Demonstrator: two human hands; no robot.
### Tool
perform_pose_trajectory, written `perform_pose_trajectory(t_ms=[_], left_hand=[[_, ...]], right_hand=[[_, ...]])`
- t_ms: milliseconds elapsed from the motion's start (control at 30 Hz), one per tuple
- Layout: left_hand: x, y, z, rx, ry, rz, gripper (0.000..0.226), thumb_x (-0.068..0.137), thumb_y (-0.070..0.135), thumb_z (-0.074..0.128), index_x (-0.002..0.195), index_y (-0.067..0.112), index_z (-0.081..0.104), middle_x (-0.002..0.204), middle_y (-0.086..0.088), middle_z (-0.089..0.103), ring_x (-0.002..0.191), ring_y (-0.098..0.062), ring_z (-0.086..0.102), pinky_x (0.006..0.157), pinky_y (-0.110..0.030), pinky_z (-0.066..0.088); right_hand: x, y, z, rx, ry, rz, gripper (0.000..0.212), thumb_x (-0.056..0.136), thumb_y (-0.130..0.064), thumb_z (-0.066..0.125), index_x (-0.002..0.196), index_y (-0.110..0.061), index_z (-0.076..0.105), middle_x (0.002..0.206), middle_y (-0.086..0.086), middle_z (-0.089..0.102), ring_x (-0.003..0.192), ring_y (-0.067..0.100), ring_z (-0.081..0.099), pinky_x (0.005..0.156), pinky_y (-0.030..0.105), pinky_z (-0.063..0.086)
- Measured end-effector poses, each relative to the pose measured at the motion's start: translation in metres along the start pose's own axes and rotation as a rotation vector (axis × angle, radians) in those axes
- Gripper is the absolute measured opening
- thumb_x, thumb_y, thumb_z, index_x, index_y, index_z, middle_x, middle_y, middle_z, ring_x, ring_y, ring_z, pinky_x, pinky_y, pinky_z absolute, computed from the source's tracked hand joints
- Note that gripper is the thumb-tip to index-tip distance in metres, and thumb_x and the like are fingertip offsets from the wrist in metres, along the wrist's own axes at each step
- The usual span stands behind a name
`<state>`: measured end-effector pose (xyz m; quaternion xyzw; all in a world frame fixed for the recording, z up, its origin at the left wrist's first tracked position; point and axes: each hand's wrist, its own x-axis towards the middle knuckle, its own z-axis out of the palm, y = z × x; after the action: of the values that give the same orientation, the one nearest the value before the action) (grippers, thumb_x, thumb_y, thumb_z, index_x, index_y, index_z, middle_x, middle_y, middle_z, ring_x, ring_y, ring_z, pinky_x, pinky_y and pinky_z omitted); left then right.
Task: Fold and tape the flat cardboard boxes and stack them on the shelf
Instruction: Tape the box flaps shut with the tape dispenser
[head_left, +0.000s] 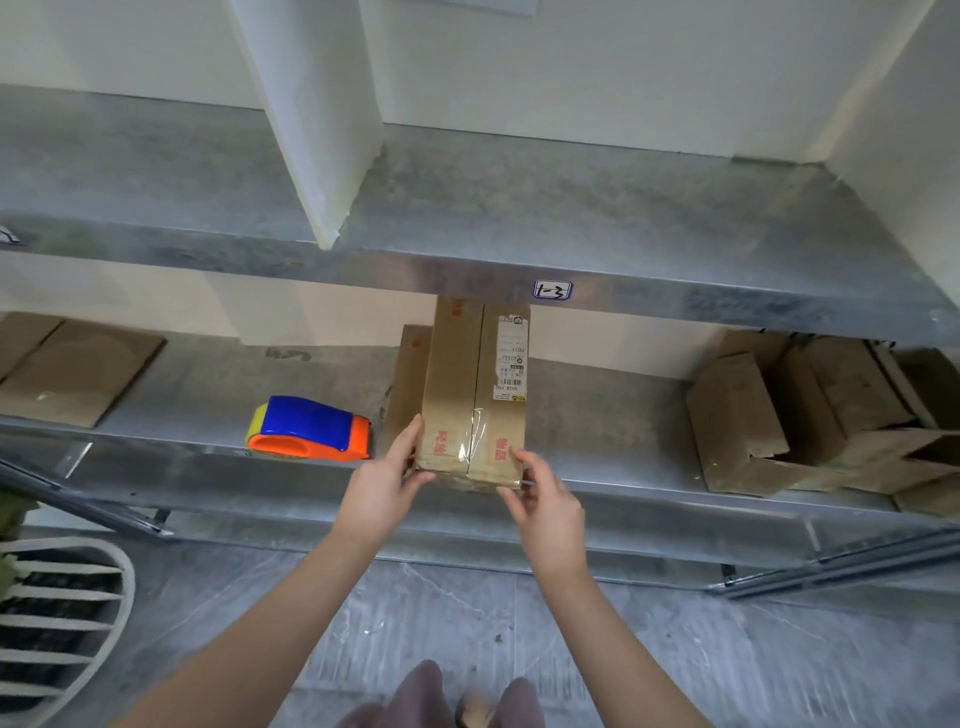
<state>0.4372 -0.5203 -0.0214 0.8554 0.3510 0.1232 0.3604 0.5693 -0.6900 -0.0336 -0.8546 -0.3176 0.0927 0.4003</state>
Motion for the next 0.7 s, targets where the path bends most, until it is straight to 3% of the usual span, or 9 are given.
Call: perform_pose_trajectory(t_ms=[133,233,333,433,567,633,700], left_hand=[[0.001,0.0,0.0,0.039,-0.011,0.08,0.068,0.088,0.023,0.068,0.141,0.04,0.03,0.111,-0.005,0.069,0.095,-0.026,0.068,0.082,-0.04,0.055],[0.005,-0.009,-0.021,0.035,-0.239,0.163,0.079,0.083,0.019,0.074,0.137,0.054,0.029,0.13,0.008,0.054,0.107,-0.009,0.057,0.095,-0.025,0.045],[0.014,-0.014,-0.038,0.148,-0.422,0.25,0.096,0.081,0.002,0.071,0.142,0.059,0.024,0.128,0.016,0.043,0.101,0.003,0.052,0.092,-0.017,0.045],[0.023,-0.005,-0.038,0.153,-0.36,0.249,0.085,0.082,0.0,0.069,0.139,0.054,0.035,0.119,0.008,0.05,0.089,0.0,0.058,0.088,-0.022,0.05],[0.027,0.001,-0.026,0.113,-0.245,0.206,0.076,0.078,0.014,0.078,0.137,0.046,0.043,0.109,0.006,0.052,0.078,-0.004,0.061,0.083,-0.026,0.052],[0.025,0.001,-0.02,0.13,-0.182,0.226,0.072,0.08,0.018,0.077,0.139,0.041,0.042,0.114,0.004,0.051,0.089,-0.009,0.059,0.088,-0.029,0.051],[0.024,0.0,-0.011,0.125,-0.115,0.249,0.067,0.084,0.015,0.072,0.141,0.033,0.043,0.137,-0.001,0.043,0.115,-0.017,0.054,0.1,-0.029,0.046]], right_hand=[[-0.001,0.001,-0.003,0.064,-0.04,0.014,0.055,0.082,-0.026,0.077,0.132,-0.036,0.055,0.101,-0.012,0.069,0.084,-0.002,0.066,0.082,0.019,0.054],[0.004,0.012,-0.025,0.085,-0.246,0.019,0.076,0.081,-0.017,0.078,0.138,-0.052,0.042,0.113,-0.026,0.061,0.102,-0.014,0.056,0.09,0.007,0.043],[0.013,0.015,-0.042,0.0,-0.39,0.005,0.086,0.082,0.001,0.07,0.134,-0.058,0.036,0.116,-0.014,0.058,0.094,-0.008,0.063,0.083,0.002,0.042],[0.02,0.006,-0.04,-0.006,-0.331,0.013,0.073,0.081,-0.002,0.073,0.126,-0.053,0.045,0.113,-0.005,0.059,0.077,-0.004,0.067,0.073,0.004,0.046],[0.022,-0.001,-0.028,-0.167,-0.2,0.048,0.058,0.079,-0.026,0.079,0.126,-0.039,0.046,0.101,-0.006,0.062,0.079,0.013,0.065,0.069,0.029,0.051],[0.021,-0.002,-0.026,-0.282,-0.146,0.067,0.06,0.082,-0.034,0.075,0.13,-0.041,0.04,0.095,-0.013,0.063,0.079,0.015,0.064,0.061,0.028,0.046],[0.02,-0.004,-0.021,-0.303,-0.115,0.096,0.063,0.084,-0.035,0.072,0.135,-0.042,0.036,0.085,-0.015,0.063,0.076,0.015,0.064,0.057,0.027,0.043]])
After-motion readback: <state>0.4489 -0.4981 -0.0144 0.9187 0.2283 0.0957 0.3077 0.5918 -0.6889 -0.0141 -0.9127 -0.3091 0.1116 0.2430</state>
